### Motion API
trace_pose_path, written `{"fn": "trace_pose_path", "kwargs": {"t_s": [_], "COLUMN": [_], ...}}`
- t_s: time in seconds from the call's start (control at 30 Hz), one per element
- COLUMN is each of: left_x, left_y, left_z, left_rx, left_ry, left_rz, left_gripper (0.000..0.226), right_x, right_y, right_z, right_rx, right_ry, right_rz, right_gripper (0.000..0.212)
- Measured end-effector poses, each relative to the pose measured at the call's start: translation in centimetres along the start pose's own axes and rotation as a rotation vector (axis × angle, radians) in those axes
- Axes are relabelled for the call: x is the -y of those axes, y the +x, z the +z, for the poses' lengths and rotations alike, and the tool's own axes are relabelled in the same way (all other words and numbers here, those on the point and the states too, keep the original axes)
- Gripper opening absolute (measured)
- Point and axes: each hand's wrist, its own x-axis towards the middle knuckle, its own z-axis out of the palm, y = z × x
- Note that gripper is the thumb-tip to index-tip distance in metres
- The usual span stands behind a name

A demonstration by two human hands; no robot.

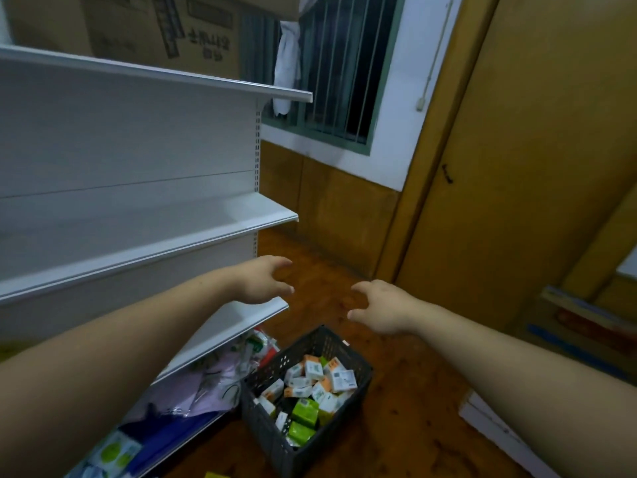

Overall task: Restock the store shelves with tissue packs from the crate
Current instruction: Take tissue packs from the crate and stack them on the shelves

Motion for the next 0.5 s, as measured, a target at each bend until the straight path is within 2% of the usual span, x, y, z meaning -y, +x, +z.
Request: {"fn": "trace_pose_path", "kwargs": {"t_s": [0.23,0.5], "left_x": [-5.6,-8.4], "left_y": [4.3,8.0], "left_z": [2.8,3.2], "left_rx": [0.000,0.030], "left_ry": [-0.028,0.019], "left_rz": [-0.019,0.001], "left_gripper": [0.066,0.066], "right_x": [-6.9,-10.8], "right_y": [0.2,2.3], "right_z": [-1.9,-2.8], "right_rx": [-0.008,-0.039], "right_ry": [0.012,0.049], "right_rz": [0.021,0.039], "right_gripper": [0.069,0.069]}}
